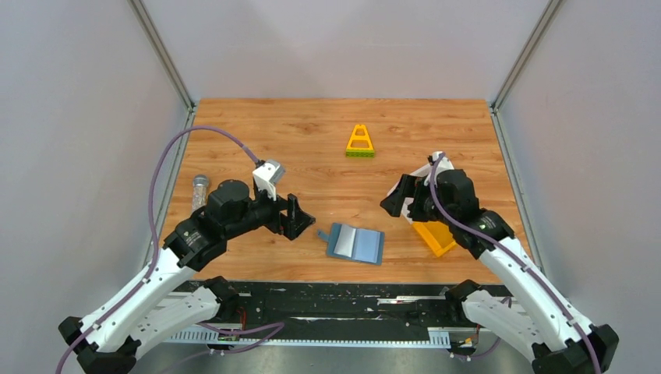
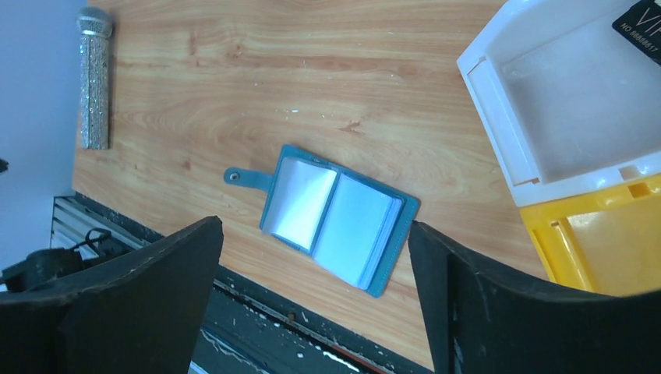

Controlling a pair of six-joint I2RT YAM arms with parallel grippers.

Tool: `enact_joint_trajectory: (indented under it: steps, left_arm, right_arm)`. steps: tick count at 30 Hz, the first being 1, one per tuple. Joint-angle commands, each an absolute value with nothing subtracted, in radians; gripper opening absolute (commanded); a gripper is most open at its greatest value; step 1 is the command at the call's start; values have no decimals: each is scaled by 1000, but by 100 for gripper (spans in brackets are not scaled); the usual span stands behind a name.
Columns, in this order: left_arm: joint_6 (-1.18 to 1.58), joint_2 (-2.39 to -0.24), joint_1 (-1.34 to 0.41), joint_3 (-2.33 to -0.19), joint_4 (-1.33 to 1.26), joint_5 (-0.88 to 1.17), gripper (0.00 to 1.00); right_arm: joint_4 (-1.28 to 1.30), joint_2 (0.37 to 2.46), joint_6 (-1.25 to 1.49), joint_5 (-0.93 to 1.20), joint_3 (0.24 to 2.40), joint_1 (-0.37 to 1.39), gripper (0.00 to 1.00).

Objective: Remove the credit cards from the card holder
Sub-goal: Reset both arms

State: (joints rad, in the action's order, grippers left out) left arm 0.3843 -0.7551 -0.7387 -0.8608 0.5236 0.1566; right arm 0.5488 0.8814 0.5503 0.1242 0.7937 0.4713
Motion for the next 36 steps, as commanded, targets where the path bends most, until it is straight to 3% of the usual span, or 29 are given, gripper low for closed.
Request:
enact_joint_trajectory:
  steps: [1, 14, 36]
  left_arm:
    - [438, -701, -737, -849, 433, 96, 100]
    - [469, -625, -738, -801, 413, 51, 100]
    - [485, -596, -737, -769, 404, 17, 100]
  right_arm:
    - [665, 787, 543, 122, 855, 484, 99]
    - [740, 521, 673, 75, 793, 483, 100]
    - [732, 435, 713, 46, 784, 483, 100]
